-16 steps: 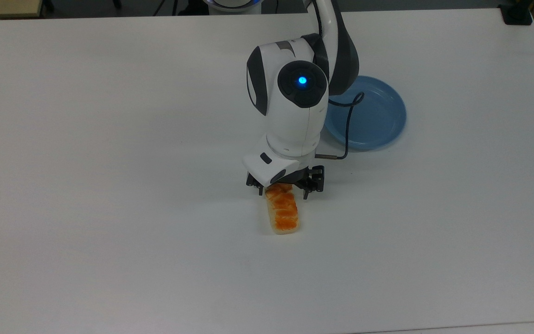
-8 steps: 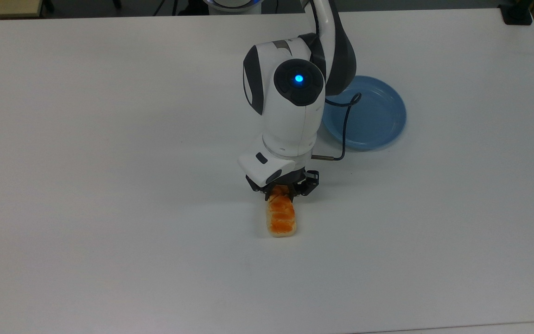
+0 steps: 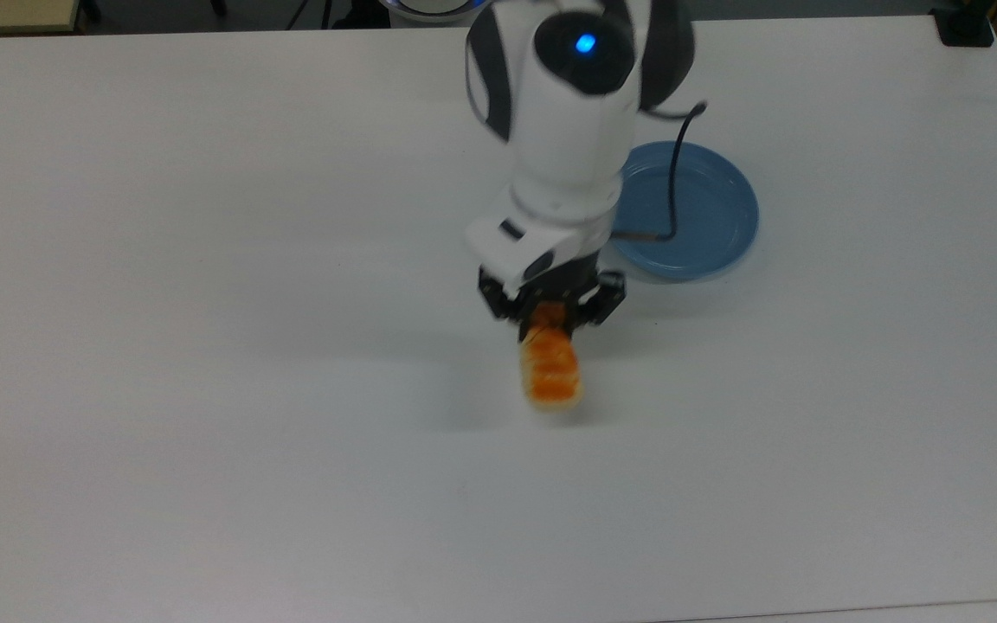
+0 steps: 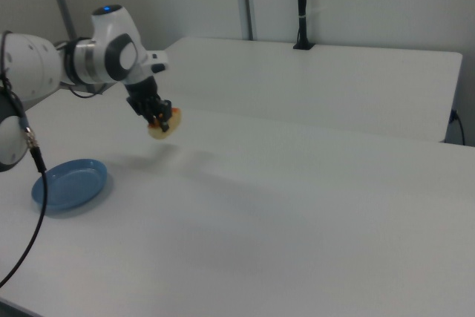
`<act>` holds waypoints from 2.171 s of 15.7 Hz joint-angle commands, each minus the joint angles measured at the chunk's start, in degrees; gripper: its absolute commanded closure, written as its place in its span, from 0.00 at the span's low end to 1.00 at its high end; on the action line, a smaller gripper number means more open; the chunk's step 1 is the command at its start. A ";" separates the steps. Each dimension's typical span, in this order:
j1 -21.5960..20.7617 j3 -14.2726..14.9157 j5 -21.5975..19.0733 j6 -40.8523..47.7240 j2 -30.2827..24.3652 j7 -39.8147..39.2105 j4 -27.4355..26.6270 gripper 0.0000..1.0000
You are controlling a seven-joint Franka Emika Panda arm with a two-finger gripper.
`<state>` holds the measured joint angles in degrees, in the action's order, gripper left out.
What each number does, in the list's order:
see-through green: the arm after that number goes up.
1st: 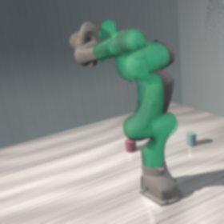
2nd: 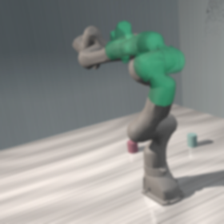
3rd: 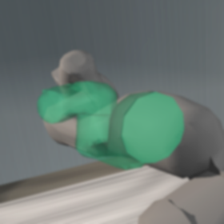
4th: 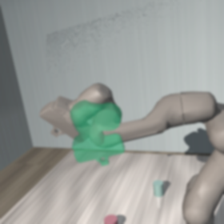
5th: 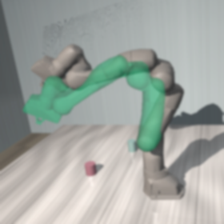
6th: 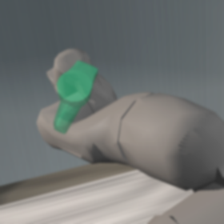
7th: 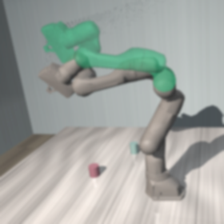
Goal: Put the bread on a plate
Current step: 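Lift the bread roll and carry it over the blue plate, then lower the bread roll onto the plate and open the gripper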
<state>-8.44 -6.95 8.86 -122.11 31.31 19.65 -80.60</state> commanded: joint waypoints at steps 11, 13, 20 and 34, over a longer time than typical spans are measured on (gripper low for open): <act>-1.66 -14.67 0.37 8.29 -19.62 16.10 -23.80 0.52; -2.37 -15.46 0.37 7.59 -19.36 19.96 -24.95 0.52; -3.34 -17.05 0.63 0.65 -15.41 30.26 -26.18 0.54; -4.13 -17.05 6.08 -2.96 -10.83 31.41 -27.33 0.23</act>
<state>-12.37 -24.16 13.49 -123.23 20.80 49.64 -106.91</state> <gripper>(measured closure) 0.520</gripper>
